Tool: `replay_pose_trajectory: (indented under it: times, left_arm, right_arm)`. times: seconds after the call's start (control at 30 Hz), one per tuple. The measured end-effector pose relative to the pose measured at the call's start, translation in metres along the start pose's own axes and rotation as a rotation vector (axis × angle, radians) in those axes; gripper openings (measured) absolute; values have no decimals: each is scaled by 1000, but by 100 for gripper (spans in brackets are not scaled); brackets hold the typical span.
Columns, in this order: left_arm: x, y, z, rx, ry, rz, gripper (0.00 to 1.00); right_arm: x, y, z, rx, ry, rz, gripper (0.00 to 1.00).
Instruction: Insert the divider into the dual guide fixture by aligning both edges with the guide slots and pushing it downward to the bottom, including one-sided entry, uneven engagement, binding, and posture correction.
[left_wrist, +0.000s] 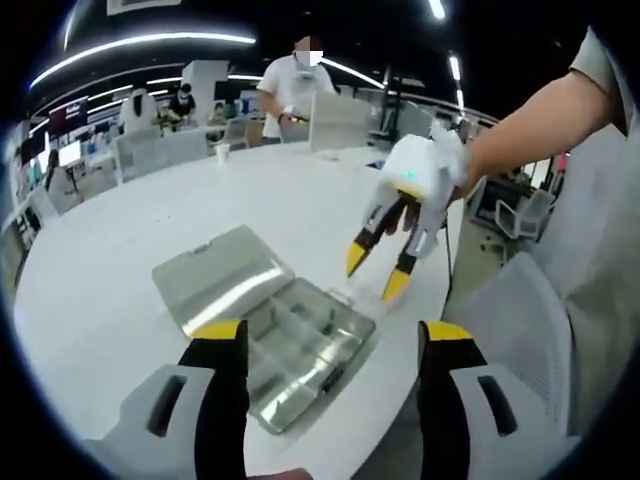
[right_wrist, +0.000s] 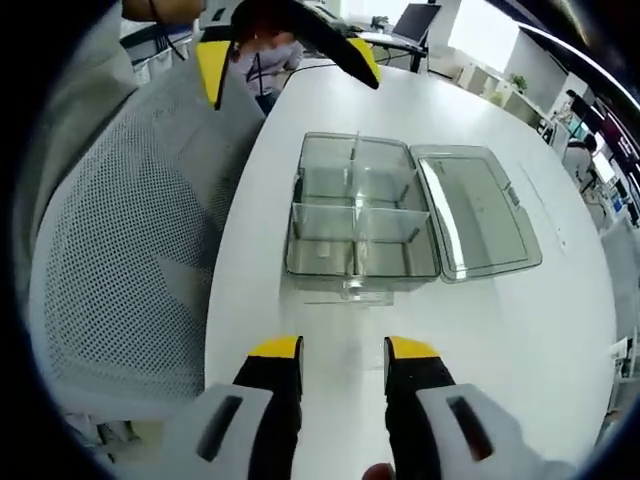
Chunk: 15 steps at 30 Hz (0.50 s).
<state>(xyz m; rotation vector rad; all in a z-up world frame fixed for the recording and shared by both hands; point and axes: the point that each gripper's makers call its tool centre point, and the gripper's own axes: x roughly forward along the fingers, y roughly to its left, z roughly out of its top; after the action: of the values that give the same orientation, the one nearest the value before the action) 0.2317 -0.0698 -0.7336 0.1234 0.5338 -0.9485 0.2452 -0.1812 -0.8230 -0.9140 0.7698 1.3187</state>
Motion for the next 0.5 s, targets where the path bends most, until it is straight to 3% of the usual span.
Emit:
replay_pose_trajectory:
  times: [0.5]
  left_arm:
    - [5, -2, 0, -47, 10, -9, 60]
  right_arm:
    - [-13, 6, 34, -68, -43, -21, 27]
